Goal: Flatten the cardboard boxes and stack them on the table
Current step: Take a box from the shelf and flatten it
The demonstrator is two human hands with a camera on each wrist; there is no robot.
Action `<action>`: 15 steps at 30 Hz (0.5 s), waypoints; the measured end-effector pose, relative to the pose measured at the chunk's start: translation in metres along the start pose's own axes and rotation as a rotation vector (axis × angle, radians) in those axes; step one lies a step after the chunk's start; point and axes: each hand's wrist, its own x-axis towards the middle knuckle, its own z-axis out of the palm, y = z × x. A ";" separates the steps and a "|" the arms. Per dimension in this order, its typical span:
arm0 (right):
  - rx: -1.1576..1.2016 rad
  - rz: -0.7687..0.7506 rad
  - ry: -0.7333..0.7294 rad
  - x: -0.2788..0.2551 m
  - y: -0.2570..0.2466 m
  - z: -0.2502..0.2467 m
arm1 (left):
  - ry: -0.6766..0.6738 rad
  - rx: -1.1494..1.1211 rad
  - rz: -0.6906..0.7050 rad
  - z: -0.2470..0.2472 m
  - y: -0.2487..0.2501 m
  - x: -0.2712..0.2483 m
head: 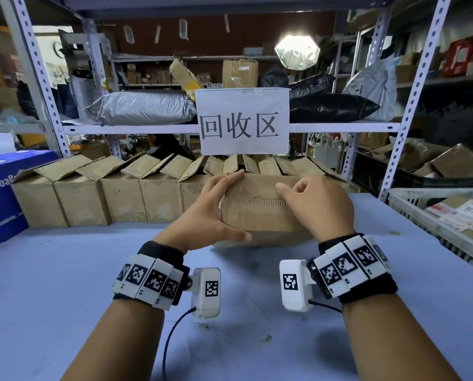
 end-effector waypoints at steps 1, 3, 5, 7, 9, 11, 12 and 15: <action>0.018 -0.002 -0.002 0.001 0.002 -0.001 | -0.007 0.004 0.003 0.000 0.000 0.000; 0.062 -0.015 -0.025 0.002 0.008 -0.004 | -0.011 0.010 0.002 0.000 -0.001 -0.001; 0.114 -0.027 -0.063 0.002 0.014 -0.008 | 0.004 0.004 -0.006 -0.002 -0.002 -0.003; 0.135 -0.043 -0.104 0.001 0.020 -0.012 | 0.026 -0.008 -0.023 -0.005 -0.004 -0.004; 0.114 -0.044 -0.127 0.001 0.027 -0.013 | 0.041 -0.017 -0.038 -0.007 -0.006 -0.005; 0.091 -0.025 -0.112 0.000 0.031 -0.014 | 0.045 -0.009 -0.041 -0.007 -0.008 -0.006; 0.090 -0.023 -0.086 0.000 0.031 -0.015 | 0.045 -0.004 -0.041 -0.007 -0.008 -0.006; 0.186 -0.153 -0.041 -0.001 0.028 -0.017 | 0.048 -0.002 -0.043 -0.005 -0.007 -0.005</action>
